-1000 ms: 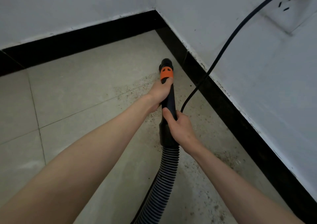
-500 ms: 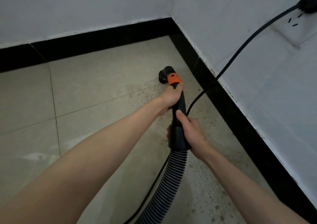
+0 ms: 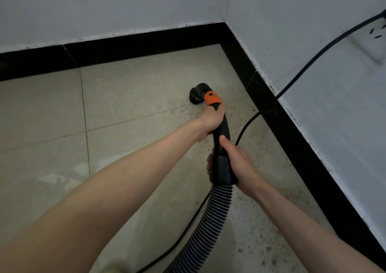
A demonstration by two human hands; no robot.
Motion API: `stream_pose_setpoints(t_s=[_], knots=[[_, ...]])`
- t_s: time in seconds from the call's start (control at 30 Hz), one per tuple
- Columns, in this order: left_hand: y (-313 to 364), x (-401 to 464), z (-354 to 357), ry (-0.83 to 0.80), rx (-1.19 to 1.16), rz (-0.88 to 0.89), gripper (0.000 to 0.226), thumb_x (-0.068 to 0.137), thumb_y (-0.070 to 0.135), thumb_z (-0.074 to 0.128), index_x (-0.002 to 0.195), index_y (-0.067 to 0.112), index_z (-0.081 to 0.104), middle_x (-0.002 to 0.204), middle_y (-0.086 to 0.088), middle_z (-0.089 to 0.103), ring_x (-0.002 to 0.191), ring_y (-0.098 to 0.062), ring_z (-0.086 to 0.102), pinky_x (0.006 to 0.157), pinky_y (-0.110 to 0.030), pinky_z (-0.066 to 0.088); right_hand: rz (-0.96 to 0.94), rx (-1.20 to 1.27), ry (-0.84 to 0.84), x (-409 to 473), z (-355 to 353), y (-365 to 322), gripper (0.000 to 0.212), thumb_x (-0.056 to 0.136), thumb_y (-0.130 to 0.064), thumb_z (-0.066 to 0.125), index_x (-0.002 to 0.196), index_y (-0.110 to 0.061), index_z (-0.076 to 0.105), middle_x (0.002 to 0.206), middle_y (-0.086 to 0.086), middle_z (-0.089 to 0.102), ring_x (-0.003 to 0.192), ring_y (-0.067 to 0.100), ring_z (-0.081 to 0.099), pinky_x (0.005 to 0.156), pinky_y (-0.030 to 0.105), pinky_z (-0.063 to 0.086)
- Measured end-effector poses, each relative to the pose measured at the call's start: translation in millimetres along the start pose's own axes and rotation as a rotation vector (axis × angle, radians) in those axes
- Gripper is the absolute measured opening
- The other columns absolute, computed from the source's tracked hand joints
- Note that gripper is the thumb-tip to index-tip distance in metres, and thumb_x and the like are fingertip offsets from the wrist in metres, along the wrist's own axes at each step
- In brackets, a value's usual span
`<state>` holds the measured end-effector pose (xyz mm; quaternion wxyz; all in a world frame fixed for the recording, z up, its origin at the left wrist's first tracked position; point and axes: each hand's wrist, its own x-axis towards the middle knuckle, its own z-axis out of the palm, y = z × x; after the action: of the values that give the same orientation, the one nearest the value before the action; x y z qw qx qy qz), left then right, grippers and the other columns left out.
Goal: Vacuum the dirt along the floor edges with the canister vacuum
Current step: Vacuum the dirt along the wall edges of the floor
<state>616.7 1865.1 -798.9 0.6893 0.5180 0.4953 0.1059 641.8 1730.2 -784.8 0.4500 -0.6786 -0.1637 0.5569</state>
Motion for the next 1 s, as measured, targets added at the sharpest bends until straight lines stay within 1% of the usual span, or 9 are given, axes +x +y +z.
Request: stream_pose_setpoints(t_s=[0.1,0.23,0.4,0.5,0.57,0.7,0.8,0.87,1.0], knots=[[-5.1,-2.2,-7.5,0.022,-0.037,-0.002,0.044,0.099,0.038,0.040,0.121,-0.001,0.042,0.092,-0.010,0.052,0.084,-0.023,0.052,0.075,-0.034,0.045,-0.007,-0.019,-0.019,-2.1,5.7,0.6,0.044,0.098,-0.041,0.049,0.089,0.000,0.062,0.073,0.016,0.069,0.063,0.028,0.066,0.061,0.036,0.055],[-12.3,-5.3,-18.8,0.058,-0.049,-0.021,0.054,0.099,0.040,0.040,0.132,-0.003,0.035,0.096,-0.010,0.052,0.087,-0.023,0.054,0.075,-0.034,0.046,-0.011,-0.039,-0.059,-5.2,14.3,0.8,0.042,0.098,-0.040,0.048,0.084,-0.003,0.061,0.073,0.017,0.069,0.064,0.028,0.066,0.063,0.037,0.056],[-14.6,-8.8,-31.9,0.098,-0.059,-0.013,0.059,0.099,0.042,0.039,0.136,-0.004,0.030,0.101,-0.010,0.051,0.089,-0.024,0.053,0.074,-0.033,0.046,-0.015,-0.063,-0.091,-6.0,23.9,-2.3,0.041,0.099,-0.039,0.048,0.084,-0.003,0.061,0.076,0.019,0.068,0.065,0.028,0.066,0.066,0.039,0.056],[-14.3,-10.0,-37.4,0.130,-0.064,0.015,0.052,0.099,0.040,0.039,0.128,-0.004,0.039,0.095,-0.009,0.052,0.087,-0.024,0.053,0.076,-0.034,0.045,-0.039,-0.083,-0.102,-4.5,28.9,-3.9,0.041,0.099,-0.039,0.048,0.086,-0.002,0.061,0.076,0.019,0.068,0.065,0.029,0.066,0.067,0.041,0.056],[-13.3,-10.0,-40.9,0.153,-0.068,0.039,0.047,0.099,0.039,0.039,0.122,-0.003,0.042,0.096,-0.010,0.052,0.088,-0.024,0.053,0.078,-0.035,0.045,-0.066,-0.103,-0.100,-3.2,31.5,-5.0,0.042,0.099,-0.038,0.048,0.090,0.001,0.060,0.075,0.019,0.069,0.064,0.029,0.066,0.066,0.041,0.056],[-9.3,-12.7,-51.8,0.188,-0.100,0.063,0.053,0.098,0.041,0.041,0.126,-0.004,0.042,0.084,-0.005,0.051,0.081,-0.023,0.053,0.072,-0.033,0.043,-0.109,-0.142,-0.114,-0.8,38.6,-11.4,0.038,0.100,-0.036,0.048,0.095,0.001,0.058,0.071,0.015,0.068,0.060,0.026,0.067,0.062,0.039,0.057],[-12.5,-16.2,-63.5,0.201,-0.164,0.054,0.035,0.099,0.036,0.041,0.106,0.003,0.049,0.076,-0.003,0.049,0.069,-0.018,0.051,0.067,-0.030,0.043,-0.111,-0.222,-0.145,3.0,46.7,-15.6,0.040,0.100,-0.036,0.048,0.094,0.002,0.059,0.070,0.015,0.069,0.058,0.024,0.067,0.059,0.034,0.057],[-16.3,-21.3,-68.9,0.201,-0.203,0.050,0.028,0.100,0.033,0.041,0.096,0.007,0.048,0.073,-0.003,0.048,0.066,-0.016,0.050,0.063,-0.029,0.043,-0.113,-0.296,-0.160,4.4,50.9,-15.9,0.043,0.100,-0.036,0.047,0.095,0.005,0.059,0.069,0.014,0.069,0.057,0.022,0.067,0.057,0.033,0.057],[-24.4,-29.7,-70.3,0.191,-0.227,0.035,0.032,0.099,0.035,0.041,0.105,0.004,0.047,0.075,-0.004,0.048,0.067,-0.017,0.050,0.067,-0.031,0.044,-0.125,-0.332,-0.173,-0.5,48.9,-11.3,0.035,0.099,-0.035,0.048,0.087,-0.003,0.056,0.073,0.016,0.069,0.058,0.024,0.068,0.061,0.037,0.057]])
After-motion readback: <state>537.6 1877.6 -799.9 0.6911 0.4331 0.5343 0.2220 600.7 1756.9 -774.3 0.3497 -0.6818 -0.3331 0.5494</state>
